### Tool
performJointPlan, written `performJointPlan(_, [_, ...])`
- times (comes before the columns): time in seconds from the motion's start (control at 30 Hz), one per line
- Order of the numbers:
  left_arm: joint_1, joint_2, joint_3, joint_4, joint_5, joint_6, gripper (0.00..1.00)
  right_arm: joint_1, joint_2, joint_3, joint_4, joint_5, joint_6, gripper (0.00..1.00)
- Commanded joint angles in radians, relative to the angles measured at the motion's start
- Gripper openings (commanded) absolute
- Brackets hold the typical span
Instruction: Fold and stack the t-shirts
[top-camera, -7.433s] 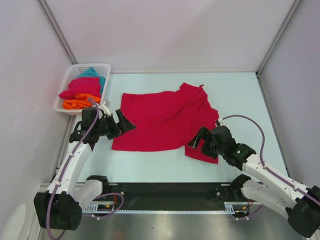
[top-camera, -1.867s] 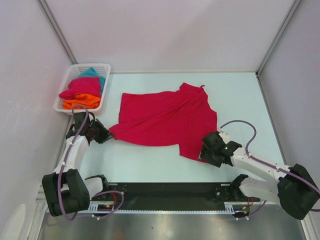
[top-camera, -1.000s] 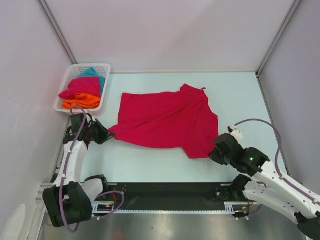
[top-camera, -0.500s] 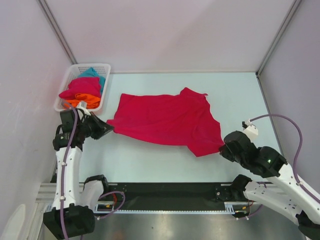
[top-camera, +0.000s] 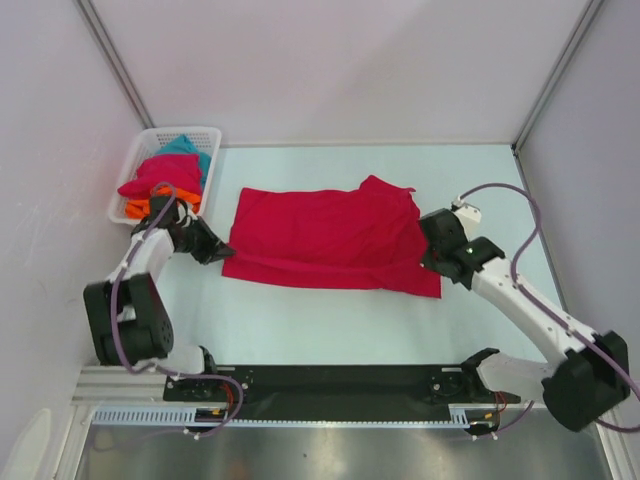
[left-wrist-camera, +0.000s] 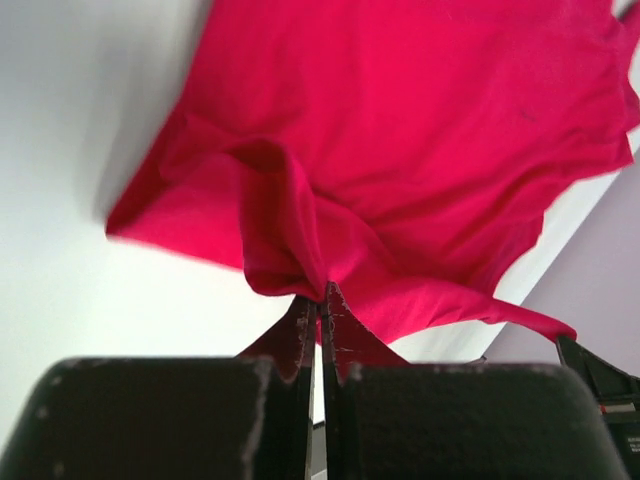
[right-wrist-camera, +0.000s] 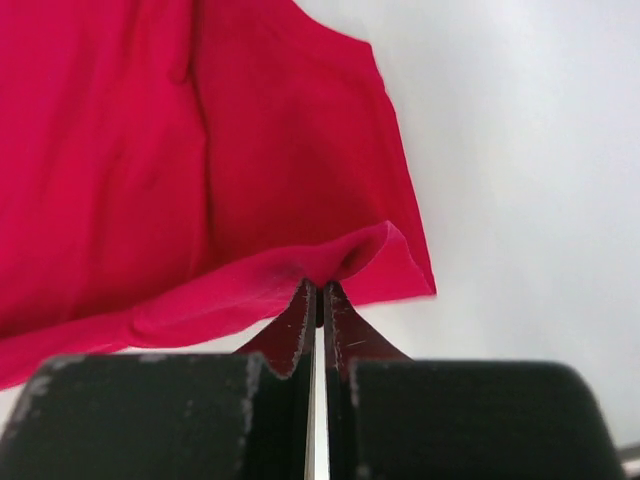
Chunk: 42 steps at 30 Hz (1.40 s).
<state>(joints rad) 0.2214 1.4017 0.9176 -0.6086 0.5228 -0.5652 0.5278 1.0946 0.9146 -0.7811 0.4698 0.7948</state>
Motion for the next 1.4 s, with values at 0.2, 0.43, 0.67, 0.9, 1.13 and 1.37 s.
performJointPlan(0.2, [0.010,0.298,0.159,0.142,0.114,-0.019,0.03,-0.124,0.324,0.136,0.236,-0.151,-0.195,0.00])
performJointPlan(0.43, [0.012,0.318,0.213,0.104,0.114,0.005,0.18,-0.160,0.448,0.202,0.240,-0.201,-0.226,0.04])
performJointPlan(0.67, [0.012,0.260,0.208,0.084,0.134,0.044,0.66,-0.158,0.426,0.167,0.250,-0.246,-0.226,0.46])
performJointPlan(0.9, [0.007,0.122,0.104,0.087,0.151,0.044,0.70,-0.134,0.262,0.096,0.224,-0.250,-0.207,0.50])
performJointPlan(1.13, [-0.043,-0.041,-0.078,0.151,0.180,-0.001,0.70,-0.063,0.136,-0.048,0.244,-0.275,-0.132,0.52])
performJointPlan(1.37, [-0.094,-0.104,-0.134,0.168,0.155,-0.022,0.70,0.029,0.224,-0.089,0.308,-0.272,-0.086,0.52])
